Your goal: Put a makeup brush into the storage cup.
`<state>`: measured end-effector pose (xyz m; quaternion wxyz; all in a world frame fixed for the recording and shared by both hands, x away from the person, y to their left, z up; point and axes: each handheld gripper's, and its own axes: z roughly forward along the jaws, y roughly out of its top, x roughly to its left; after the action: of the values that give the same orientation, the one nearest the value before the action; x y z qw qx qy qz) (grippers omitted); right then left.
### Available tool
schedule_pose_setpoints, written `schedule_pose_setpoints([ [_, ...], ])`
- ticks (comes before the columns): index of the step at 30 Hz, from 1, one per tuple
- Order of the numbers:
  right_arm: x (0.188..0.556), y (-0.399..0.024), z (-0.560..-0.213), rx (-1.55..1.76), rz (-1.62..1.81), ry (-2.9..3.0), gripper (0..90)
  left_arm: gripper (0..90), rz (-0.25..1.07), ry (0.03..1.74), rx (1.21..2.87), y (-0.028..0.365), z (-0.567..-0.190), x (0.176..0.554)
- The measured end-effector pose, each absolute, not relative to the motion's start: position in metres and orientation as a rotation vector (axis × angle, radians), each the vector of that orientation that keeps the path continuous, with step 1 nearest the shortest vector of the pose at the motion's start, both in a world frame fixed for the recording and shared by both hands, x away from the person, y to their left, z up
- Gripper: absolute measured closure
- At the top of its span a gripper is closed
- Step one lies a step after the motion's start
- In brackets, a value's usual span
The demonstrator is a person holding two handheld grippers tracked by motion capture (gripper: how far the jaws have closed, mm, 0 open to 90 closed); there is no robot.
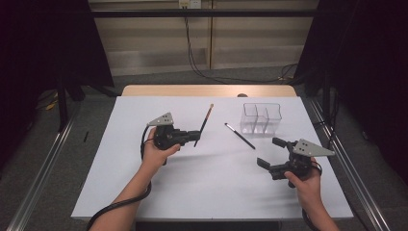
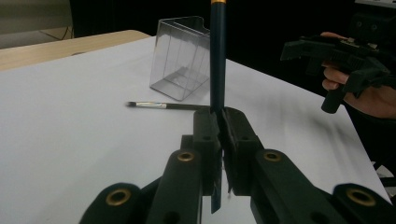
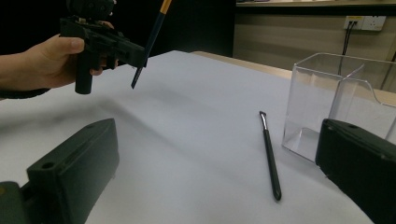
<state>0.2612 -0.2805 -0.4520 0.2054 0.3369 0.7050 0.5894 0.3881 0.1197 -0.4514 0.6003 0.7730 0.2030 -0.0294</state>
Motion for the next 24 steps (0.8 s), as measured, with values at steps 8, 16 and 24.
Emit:
schedule_pose_setpoints([
  [8,0.265,-0.276,-0.452,0.964,1.628,1.98,0.0,84.5,-0.084,0.436,1.803,0.11,-0.453,0.381],
  [16,0.275,-0.263,-0.446,0.999,1.647,1.961,0.0,84.5,-0.097,0.422,1.803,0.107,-0.454,0.377],
  [24,0.287,-0.246,-0.442,1.0,1.633,1.99,0.0,84.5,-0.115,0.406,1.8,0.103,-0.455,0.374],
])
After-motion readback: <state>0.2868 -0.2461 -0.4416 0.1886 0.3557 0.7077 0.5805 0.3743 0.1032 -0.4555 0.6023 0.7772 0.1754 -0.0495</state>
